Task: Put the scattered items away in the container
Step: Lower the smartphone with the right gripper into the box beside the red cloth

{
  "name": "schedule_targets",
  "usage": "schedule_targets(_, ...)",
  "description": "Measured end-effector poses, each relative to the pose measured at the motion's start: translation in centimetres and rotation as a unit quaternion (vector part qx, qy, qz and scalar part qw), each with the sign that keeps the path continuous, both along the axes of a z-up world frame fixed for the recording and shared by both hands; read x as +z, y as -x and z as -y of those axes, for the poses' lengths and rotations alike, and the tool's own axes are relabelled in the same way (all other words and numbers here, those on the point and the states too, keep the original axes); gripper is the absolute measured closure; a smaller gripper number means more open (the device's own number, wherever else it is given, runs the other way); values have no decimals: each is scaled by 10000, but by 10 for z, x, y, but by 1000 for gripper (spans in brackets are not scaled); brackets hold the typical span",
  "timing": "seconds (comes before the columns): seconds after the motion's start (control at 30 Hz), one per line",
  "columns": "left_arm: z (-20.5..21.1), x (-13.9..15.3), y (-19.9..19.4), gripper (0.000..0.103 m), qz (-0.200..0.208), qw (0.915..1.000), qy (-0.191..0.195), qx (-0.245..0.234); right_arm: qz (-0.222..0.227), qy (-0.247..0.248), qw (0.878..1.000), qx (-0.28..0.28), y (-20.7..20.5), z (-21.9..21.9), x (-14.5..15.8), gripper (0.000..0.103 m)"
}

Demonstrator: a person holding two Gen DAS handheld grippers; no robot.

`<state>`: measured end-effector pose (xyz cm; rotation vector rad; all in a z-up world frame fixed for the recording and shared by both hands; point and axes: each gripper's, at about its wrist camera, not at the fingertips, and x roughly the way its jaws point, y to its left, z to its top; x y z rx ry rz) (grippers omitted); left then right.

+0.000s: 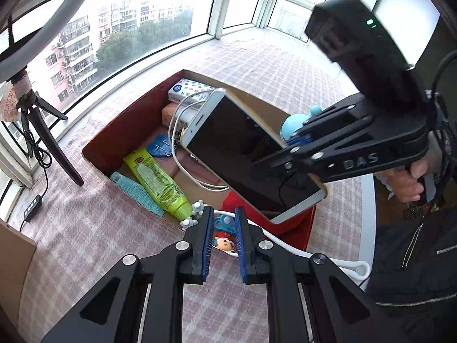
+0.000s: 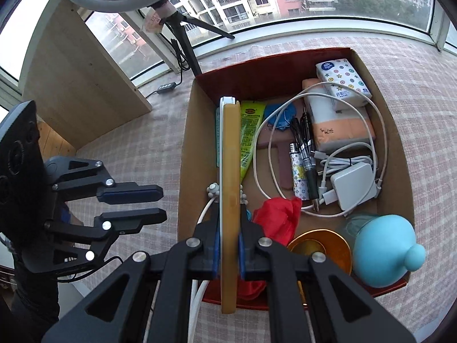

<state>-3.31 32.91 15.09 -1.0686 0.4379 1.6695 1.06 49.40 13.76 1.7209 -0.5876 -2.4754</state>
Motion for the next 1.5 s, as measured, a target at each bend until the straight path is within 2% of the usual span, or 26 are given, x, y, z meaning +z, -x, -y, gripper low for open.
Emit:
schedule_targets(0.1, 10, 2, -2, 90, -14, 9999, -151, -18, 307, -36, 9994, -170, 5, 3, -11, 94)
schedule_targets(0.2, 19, 6, -5, 90, -2, 9996, -293, -54, 491, -413, 9976, -249, 7, 10, -17, 94)
schedule_targets(0.37, 28, 6, -7, 90, -39, 9992, -361, -155, 834, -483, 9940, -516, 8, 13, -26, 94)
schedule_targets(0.57, 31, -1, -3, 90, -18, 9988, -416, -252, 1052, -600, 9915, -480, 5, 20, -32, 94)
schedule_targets(1.07, 36, -5, -4, 90, -30, 9992, -343, -210, 1238, -950, 9877, 43, 16, 34, -51, 94)
schedule_targets(1.2, 37, -8, -3, 90, -34, 9994, -299, -185, 1247, -847, 9886, 27, 13, 32, -48, 94)
schedule_targets(1.27, 38, -9, -2, 90, -17, 9994, -294, -170, 1211, -960, 9879, 111, 12, 33, -45, 94)
schedule_targets(1.5, 37, -11, 0, 90, 23, 9994, -292, -165, 1307, -910, 9872, 14, 14, 30, -52, 94)
